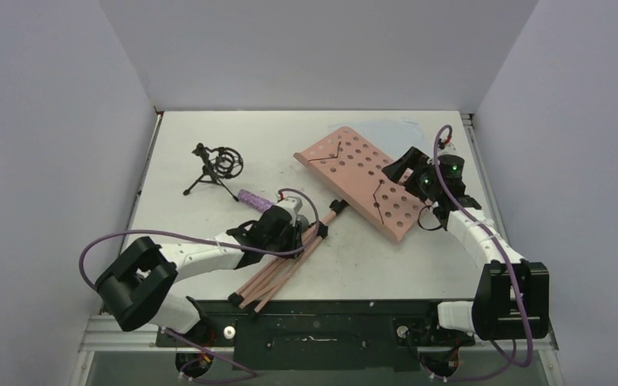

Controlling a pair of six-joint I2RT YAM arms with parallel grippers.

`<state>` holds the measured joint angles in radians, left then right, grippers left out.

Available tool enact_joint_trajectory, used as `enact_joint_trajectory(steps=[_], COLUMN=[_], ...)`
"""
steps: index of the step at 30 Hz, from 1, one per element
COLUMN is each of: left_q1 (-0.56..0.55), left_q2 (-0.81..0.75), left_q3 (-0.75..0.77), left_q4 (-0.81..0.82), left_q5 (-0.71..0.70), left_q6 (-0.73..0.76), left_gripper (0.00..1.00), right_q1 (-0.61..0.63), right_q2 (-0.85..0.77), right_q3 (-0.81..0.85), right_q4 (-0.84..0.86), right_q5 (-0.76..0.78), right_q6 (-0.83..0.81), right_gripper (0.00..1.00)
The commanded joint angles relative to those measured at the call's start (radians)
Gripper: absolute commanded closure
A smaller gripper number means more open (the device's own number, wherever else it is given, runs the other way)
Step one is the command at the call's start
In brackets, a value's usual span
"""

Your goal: Set up the instrument practice props

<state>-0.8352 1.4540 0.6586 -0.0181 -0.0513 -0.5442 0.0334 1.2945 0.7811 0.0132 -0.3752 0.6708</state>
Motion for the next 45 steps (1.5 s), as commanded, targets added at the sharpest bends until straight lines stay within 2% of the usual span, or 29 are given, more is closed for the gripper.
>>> enact_joint_trajectory(steps=[1, 6, 15, 20, 25, 31, 34, 37, 38, 42, 45], left_q1=[0.073, 0.095, 0.097, 0.097, 0.096, 0.096, 0.096, 0.096, 0.095, 0.095, 0.094], left_q2=[-0.086, -0.146, -0.165, -0.160, -0.177, -0.152, -0.133, -0.124, -0.119, -0.104, -0.094], left_q3=[-0.053, -0.103, -0.125, -0.125, -0.140, -0.125, -0.119, -0.123, -0.125, -0.125, -0.125], left_q4=[-0.025, 0.004, 0.046, 0.063, 0.095, 0.065, 0.040, 0.040, 0.038, 0.041, 0.051], left_q5=[-0.036, 0.007, 0.026, 0.051, 0.103, 0.090, 0.081, 0.085, 0.086, 0.090, 0.099], left_q6=[-0.059, -0.063, -0.091, -0.091, -0.100, -0.111, -0.116, -0.120, -0.119, -0.119, -0.121], left_gripper=[0.76, 0.73, 0.51, 0.36, 0.34, 0.34, 0.35, 0.35, 0.35, 0.36, 0.36], right_q1=[-0.030, -0.115, -0.247, -0.250, -0.236, -0.148, -0.111, -0.084, -0.077, -0.057, -0.054], right_q2=[0.045, 0.106, 0.141, 0.248, 0.384, 0.538, 0.629, 0.724, 0.755, 0.750, 0.713], right_q3=[-0.037, -0.127, -0.288, -0.347, -0.377, -0.367, -0.359, -0.351, -0.341, -0.330, -0.340], right_q4=[0.088, 0.169, 0.268, 0.506, 0.772, 1.133, 1.437, 1.737, 1.766, 1.772, 1.771], right_q5=[-0.097, -0.221, -0.295, -0.370, -0.427, -0.441, -0.459, -0.461, -0.465, -0.468, -0.467], right_q6=[0.040, 0.111, 0.124, 0.225, 0.361, 0.546, 0.683, 0.832, 0.857, 0.839, 0.826], right_gripper=[0.10, 0.10, 0.09, 0.05, 0.00, 0.10, 0.19, 0.34, 0.42, 0.58, 0.59])
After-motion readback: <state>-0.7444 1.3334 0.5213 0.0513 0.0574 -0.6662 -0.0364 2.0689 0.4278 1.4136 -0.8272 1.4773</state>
